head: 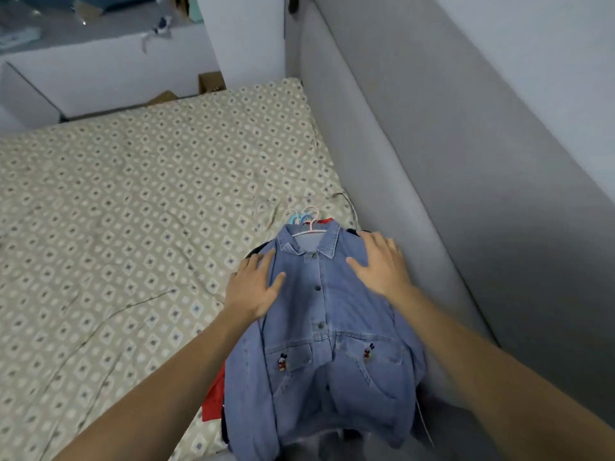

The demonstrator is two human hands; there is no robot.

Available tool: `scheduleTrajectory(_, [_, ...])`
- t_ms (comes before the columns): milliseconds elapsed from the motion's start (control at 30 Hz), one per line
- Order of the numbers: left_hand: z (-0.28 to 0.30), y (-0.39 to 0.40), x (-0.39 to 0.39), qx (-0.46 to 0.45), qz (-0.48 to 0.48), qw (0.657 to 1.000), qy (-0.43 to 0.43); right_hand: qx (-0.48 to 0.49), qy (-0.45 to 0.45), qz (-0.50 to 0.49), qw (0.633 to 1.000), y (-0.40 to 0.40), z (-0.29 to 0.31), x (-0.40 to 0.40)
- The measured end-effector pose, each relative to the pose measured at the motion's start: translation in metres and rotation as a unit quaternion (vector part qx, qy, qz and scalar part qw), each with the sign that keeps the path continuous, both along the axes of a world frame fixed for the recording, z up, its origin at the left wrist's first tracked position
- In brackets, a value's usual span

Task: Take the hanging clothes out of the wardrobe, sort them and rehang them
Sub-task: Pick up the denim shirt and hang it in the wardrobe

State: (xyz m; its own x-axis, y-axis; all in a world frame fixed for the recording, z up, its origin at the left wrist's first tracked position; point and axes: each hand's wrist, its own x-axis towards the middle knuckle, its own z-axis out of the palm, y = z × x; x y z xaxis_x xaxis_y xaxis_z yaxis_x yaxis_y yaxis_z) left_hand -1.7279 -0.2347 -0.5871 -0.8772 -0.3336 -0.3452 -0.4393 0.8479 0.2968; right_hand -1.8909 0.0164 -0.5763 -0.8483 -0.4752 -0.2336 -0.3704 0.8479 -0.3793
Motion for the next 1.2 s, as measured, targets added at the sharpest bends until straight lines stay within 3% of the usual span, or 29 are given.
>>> scheduleTrajectory(167, [-0.073,-0.009,-0.05,0.029,0.039,0.996,-0.081,0.052,-0.061,0.004,0.997,-0.005,-0.074,-0.065])
scheduleTrajectory(300, [-0.115,-0.013,-0.067,0.057,0.052,0.993,-0.09,0.054,-0.082,0.014,0.995,-0.013,-0.117,-0.088])
scheduleTrajectory(600, [-0.142,-0.016,-0.085,0.065,0.079,0.989,-0.109,0.039,-0.05,0.022,0.998,-0.059,-0.14,-0.095])
scheduleTrajectory(700, [-0.133,-0.016,-0.081,0.071,0.089,0.989,-0.091,-0.01,-0.064,0.023,0.998,-0.059,-0.13,-0.091])
scheduleTrajectory(933, [-0.083,-0.032,-0.06,0.061,0.149,0.984,0.079,-0.181,-0.118,-0.044,0.975,-0.037,-0.063,-0.04])
scheduleTrajectory(1200, [-0.006,-0.055,-0.004,0.194,-0.025,0.971,0.139,-0.252,-0.096,-0.134,0.954,0.004,0.042,0.056])
